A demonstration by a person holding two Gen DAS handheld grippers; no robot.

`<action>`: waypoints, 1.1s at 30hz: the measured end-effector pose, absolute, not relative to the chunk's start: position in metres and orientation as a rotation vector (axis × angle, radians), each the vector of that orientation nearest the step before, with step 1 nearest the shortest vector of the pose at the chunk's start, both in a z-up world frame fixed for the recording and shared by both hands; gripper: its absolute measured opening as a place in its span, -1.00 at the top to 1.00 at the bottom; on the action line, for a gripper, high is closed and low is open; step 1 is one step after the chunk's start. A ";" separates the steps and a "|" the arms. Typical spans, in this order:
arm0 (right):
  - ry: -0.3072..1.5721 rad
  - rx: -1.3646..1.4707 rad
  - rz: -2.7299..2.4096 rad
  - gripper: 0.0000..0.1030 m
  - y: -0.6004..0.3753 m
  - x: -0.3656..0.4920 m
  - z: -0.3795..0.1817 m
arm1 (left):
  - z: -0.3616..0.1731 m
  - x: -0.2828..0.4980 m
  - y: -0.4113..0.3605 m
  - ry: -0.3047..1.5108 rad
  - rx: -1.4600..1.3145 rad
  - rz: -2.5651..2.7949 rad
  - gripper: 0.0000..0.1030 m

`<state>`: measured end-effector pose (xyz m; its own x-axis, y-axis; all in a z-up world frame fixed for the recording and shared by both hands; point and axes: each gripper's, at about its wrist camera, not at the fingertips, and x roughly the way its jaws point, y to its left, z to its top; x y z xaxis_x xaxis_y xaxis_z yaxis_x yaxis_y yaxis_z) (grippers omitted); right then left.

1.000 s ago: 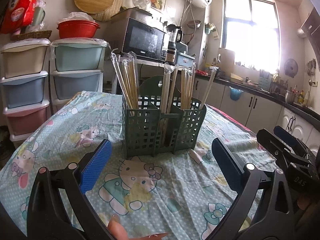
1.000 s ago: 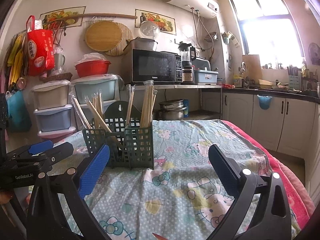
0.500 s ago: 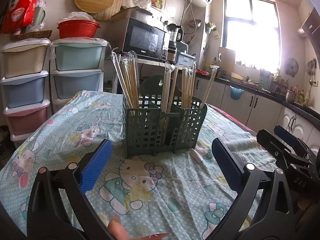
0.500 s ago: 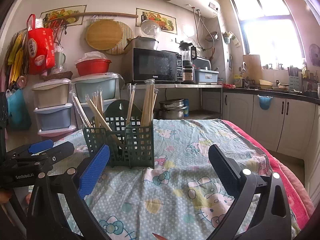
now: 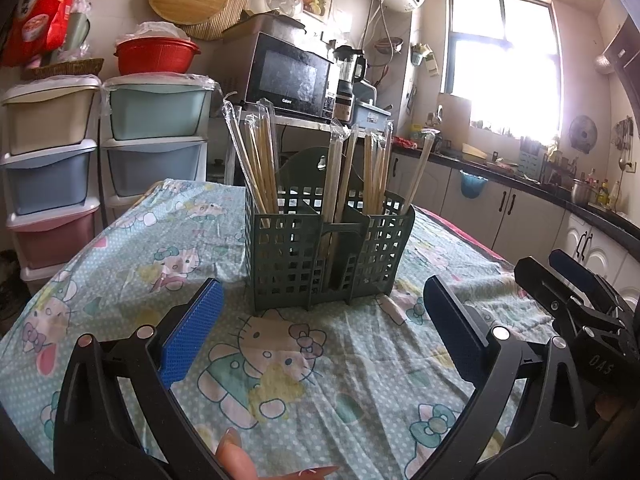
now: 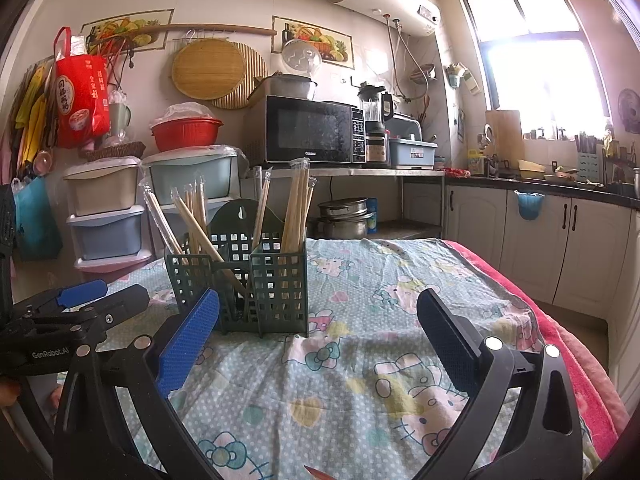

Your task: Organize utensils

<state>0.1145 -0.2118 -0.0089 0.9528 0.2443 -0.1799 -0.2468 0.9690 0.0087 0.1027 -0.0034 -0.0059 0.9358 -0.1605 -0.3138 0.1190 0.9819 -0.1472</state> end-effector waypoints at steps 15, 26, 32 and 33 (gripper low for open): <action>0.180 -0.013 0.247 -0.87 -0.212 0.115 -0.009 | -0.007 0.103 -0.003 0.334 -0.128 -0.142 -0.80; 0.179 -0.013 0.247 -0.87 -0.212 0.115 -0.009 | -0.009 0.106 -0.002 0.362 -0.129 -0.165 -0.80; 0.180 -0.011 0.245 -0.87 -0.212 0.116 -0.010 | -0.010 0.111 -0.001 0.384 -0.140 -0.156 -0.80; 0.180 -0.011 0.245 -0.87 -0.212 0.116 -0.010 | -0.011 0.112 0.000 0.387 -0.142 -0.157 -0.80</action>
